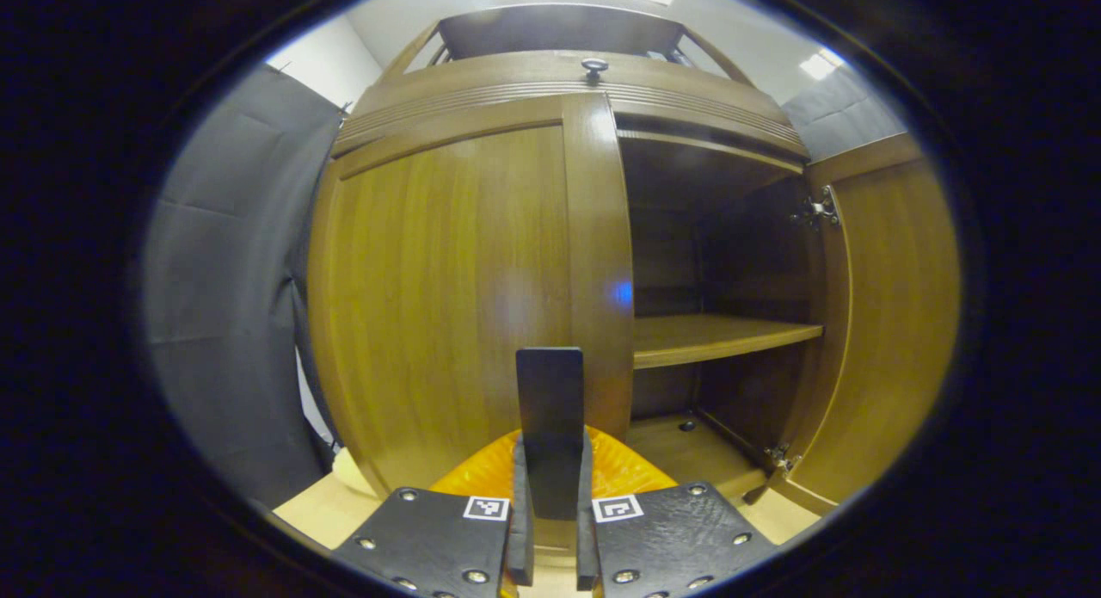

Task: Open the right door of the double-door shoe cabinet with the right hand, and open the left door with the left hand.

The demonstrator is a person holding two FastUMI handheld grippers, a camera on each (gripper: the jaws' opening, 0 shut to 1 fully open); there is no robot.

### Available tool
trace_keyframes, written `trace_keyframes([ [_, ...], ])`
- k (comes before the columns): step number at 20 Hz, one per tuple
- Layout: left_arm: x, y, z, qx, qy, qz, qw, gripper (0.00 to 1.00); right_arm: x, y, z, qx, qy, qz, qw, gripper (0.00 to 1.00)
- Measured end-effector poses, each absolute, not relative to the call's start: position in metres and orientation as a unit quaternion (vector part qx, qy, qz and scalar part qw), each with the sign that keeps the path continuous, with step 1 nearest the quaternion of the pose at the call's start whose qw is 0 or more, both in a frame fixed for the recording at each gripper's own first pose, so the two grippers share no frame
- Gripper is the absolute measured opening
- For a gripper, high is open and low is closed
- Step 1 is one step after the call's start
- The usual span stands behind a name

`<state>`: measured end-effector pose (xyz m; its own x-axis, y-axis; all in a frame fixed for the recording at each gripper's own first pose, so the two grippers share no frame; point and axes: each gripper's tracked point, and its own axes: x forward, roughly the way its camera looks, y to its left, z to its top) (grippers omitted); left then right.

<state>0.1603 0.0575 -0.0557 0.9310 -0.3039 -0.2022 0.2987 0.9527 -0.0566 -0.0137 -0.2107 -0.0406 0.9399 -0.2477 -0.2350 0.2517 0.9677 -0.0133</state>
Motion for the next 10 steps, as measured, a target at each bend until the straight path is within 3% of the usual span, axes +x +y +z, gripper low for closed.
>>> trace_keyframes([
  [10, 0.155, 0.068, -0.039, 0.006, 0.105, -0.088, 0.991, 0.2, -0.018, -0.216, -0.05, 0.02, 0.117, -0.058, 0.991, 0.98],
])
